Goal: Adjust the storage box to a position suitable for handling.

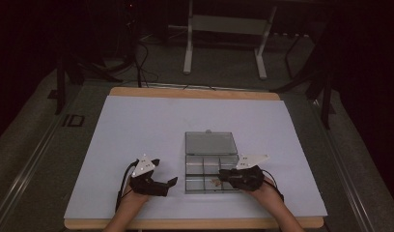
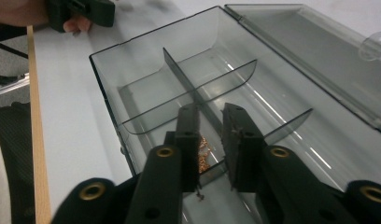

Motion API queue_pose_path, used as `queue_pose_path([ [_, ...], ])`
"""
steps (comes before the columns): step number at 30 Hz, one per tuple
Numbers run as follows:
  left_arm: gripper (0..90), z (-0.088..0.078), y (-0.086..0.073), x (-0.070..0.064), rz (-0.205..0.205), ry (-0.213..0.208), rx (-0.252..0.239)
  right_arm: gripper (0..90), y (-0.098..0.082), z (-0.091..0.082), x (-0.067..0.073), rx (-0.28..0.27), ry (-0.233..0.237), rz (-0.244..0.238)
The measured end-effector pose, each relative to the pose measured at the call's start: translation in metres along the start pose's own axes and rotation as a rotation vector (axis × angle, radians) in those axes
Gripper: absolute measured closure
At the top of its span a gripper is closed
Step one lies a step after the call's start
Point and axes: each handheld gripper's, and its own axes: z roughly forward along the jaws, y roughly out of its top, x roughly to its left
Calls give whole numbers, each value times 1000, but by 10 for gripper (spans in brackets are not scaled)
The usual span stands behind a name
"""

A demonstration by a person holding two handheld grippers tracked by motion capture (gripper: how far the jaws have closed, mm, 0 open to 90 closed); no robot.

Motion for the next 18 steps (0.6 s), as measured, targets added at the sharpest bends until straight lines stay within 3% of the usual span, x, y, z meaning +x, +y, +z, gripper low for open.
queue_pose_path([
  [5,27,0,0,0,-1,0,1,674,-1,-7,-4,-19,-22,8],
  [6,27,0,0,0,-8,-3,-1,566,-2,-11,-6,-28,-38,13],
  [12,27,0,1,0,-10,-6,-10,417,-4,-18,-11,-46,-71,31],
  [18,27,-1,4,-2,9,-3,-17,267,-9,-26,-21,-74,-121,83],
])
